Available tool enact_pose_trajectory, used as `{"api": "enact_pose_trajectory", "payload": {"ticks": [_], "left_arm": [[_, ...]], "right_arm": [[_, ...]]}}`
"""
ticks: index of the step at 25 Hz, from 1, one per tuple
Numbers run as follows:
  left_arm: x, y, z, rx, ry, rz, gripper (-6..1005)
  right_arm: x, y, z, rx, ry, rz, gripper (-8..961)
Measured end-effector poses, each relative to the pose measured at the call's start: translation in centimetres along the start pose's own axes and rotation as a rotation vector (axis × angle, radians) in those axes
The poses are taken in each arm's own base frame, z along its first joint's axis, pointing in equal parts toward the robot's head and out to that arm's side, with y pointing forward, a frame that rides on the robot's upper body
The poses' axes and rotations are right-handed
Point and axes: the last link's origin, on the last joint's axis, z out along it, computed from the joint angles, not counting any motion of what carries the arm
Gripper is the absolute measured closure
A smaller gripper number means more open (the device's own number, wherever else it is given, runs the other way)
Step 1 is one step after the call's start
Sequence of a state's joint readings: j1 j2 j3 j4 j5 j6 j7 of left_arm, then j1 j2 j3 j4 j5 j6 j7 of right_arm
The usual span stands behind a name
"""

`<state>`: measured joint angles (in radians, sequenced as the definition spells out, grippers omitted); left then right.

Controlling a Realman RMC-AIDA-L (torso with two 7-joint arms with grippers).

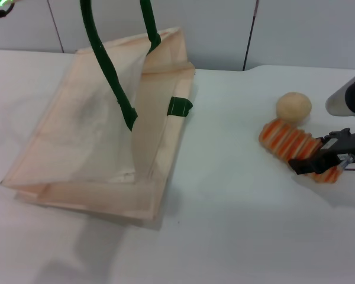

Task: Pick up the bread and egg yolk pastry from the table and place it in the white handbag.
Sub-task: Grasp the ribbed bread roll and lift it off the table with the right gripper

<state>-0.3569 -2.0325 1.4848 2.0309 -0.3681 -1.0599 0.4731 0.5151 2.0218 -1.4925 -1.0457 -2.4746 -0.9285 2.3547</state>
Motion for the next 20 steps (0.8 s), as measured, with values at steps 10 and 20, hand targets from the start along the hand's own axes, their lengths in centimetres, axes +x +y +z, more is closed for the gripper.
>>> {"api": "enact_pose_trajectory", "payload": {"ticks": [10,20], "left_arm": [[0.2,0.0,0.0,-0.001,0.003,0.006,881],[0.6,0.1,0.1,-0.002,0.02,0.013,881]], "right_arm": [[-1.1,0.3,-1.0,-0.021,-0.013,-0.016,181],[-4.3,2.8,-2.5,-0.058,-0.09,-0.086,256]]}}
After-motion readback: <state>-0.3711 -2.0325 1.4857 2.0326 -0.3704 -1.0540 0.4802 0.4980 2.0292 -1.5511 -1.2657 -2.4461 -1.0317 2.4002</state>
